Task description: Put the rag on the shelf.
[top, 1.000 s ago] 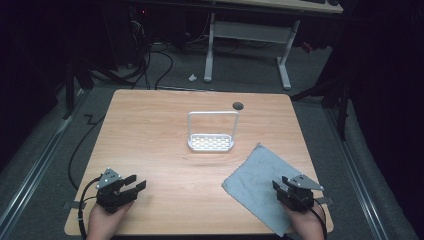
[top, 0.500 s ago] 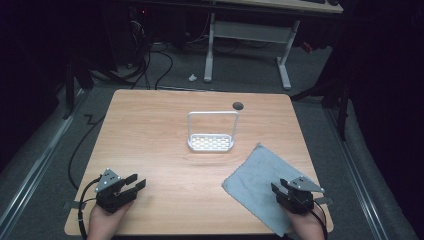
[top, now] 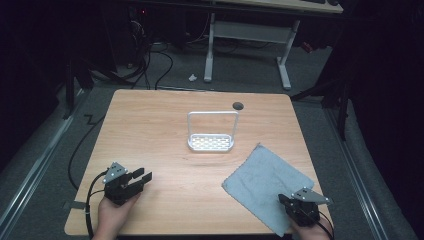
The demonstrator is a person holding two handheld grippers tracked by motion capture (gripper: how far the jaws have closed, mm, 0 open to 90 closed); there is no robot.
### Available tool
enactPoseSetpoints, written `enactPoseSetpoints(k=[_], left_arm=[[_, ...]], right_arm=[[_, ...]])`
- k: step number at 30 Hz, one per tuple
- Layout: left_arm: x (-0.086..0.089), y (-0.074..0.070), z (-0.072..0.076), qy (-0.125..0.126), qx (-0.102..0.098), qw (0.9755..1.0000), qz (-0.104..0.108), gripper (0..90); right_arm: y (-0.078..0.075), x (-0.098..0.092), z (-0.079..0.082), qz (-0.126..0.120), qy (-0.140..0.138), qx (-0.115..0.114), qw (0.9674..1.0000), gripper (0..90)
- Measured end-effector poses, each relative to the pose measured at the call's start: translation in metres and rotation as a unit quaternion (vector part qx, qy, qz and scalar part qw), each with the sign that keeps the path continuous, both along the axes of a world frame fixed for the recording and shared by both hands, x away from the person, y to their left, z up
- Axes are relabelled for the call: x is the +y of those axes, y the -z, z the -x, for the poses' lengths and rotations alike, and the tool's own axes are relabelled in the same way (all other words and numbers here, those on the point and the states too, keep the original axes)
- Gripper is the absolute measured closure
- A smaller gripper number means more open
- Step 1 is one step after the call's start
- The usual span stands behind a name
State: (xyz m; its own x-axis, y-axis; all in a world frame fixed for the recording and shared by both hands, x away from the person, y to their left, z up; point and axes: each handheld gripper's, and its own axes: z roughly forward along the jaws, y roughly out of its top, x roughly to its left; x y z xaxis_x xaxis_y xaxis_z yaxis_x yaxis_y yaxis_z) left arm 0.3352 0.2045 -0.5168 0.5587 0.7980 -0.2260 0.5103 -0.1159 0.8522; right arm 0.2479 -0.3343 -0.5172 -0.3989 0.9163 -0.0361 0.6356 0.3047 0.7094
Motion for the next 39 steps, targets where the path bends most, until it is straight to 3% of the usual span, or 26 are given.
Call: enactPoseSetpoints(k=[2, 7, 13, 14, 18, 19, 22, 25, 26, 27, 29, 30, 31, 35, 39], left_arm=[[-0.002, 0.001, -0.002, 0.002, 0.001, 1.0, 0.004, 57.6], [-0.001, 0.001, -0.004, 0.002, 0.003, 1.0, 0.001, 56.7], [0.005, 0.001, 0.0, -0.005, 0.001, 1.0, 0.006, 56.4], [0.007, 0.001, 0.002, -0.007, 0.002, 1.0, 0.004, 56.3], [0.012, 0.001, 0.005, -0.012, 0.002, 0.9999, 0.004, 56.3], [0.013, 0.001, 0.006, -0.014, 0.002, 0.9999, 0.004, 56.3], [0.019, 0.002, 0.01, -0.021, 0.004, 0.9997, 0.006, 56.3], [0.023, 0.003, 0.013, -0.026, 0.005, 0.9996, 0.005, 56.1], [0.024, 0.003, 0.013, -0.027, 0.006, 0.9996, 0.003, 56.2], [0.025, 0.003, 0.015, -0.028, 0.007, 0.9996, 0.004, 56.2], [0.025, 0.003, 0.016, -0.03, 0.006, 0.9995, 0.004, 56.4], [0.025, 0.003, 0.017, -0.031, 0.007, 0.9995, 0.004, 56.4], [0.025, 0.003, 0.018, -0.031, 0.009, 0.9995, 0.007, 56.8], [0.015, 0.002, 0.02, -0.018, 0.014, 0.9997, 0.008, 59.0], [-0.004, -0.002, 0.023, 0.003, 0.018, 0.9998, 0.003, 62.1]], right_arm=[[0.003, 0.001, 0.001, -0.002, -0.004, 0.012, 0.9999, 90.0], [0.005, 0.005, 0.001, -0.012, -0.014, 0.017, 0.9997, 90.0], [0.006, 0.032, -0.002, -0.015, -0.058, 0.016, 0.9981, 90.0], [0.006, 0.045, -0.005, -0.015, -0.075, 0.016, 0.997, 90.0], [0.007, 0.063, -0.011, -0.016, -0.103, 0.015, 0.9944, 90.0], [0.007, 0.076, -0.014, -0.013, -0.122, 0.014, 0.9923, 90.0], [0.004, 0.083, -0.019, -0.019, -0.14, 0.005, 0.99, 90.0], [-0.003, 0.074, -0.022, -0.026, -0.121, -0.011, 0.9922, 90.0], [-0.007, 0.056, -0.028, -0.002, -0.082, -0.029, 0.9962, 90.0], [-0.008, 0.047, -0.032, 0.015, -0.063, -0.033, 0.9973, 90.0], [-0.008, 0.03, -0.04, 0.02, -0.026, -0.034, 0.9989, 90.0], [-0.008, 0.03, -0.04, 0.02, -0.026, -0.034, 0.9989, 90.0], [-0.005, 0.017, -0.046, 0.017, -0.004, -0.024, 0.9995, 90.0], [0.004, 0.013, -0.048, 0.017, -0.002, -0.002, 0.9999, 90.0], [0.006, 0.02, -0.043, 0.017, -0.024, 0.002, 0.9996, 90.0]])
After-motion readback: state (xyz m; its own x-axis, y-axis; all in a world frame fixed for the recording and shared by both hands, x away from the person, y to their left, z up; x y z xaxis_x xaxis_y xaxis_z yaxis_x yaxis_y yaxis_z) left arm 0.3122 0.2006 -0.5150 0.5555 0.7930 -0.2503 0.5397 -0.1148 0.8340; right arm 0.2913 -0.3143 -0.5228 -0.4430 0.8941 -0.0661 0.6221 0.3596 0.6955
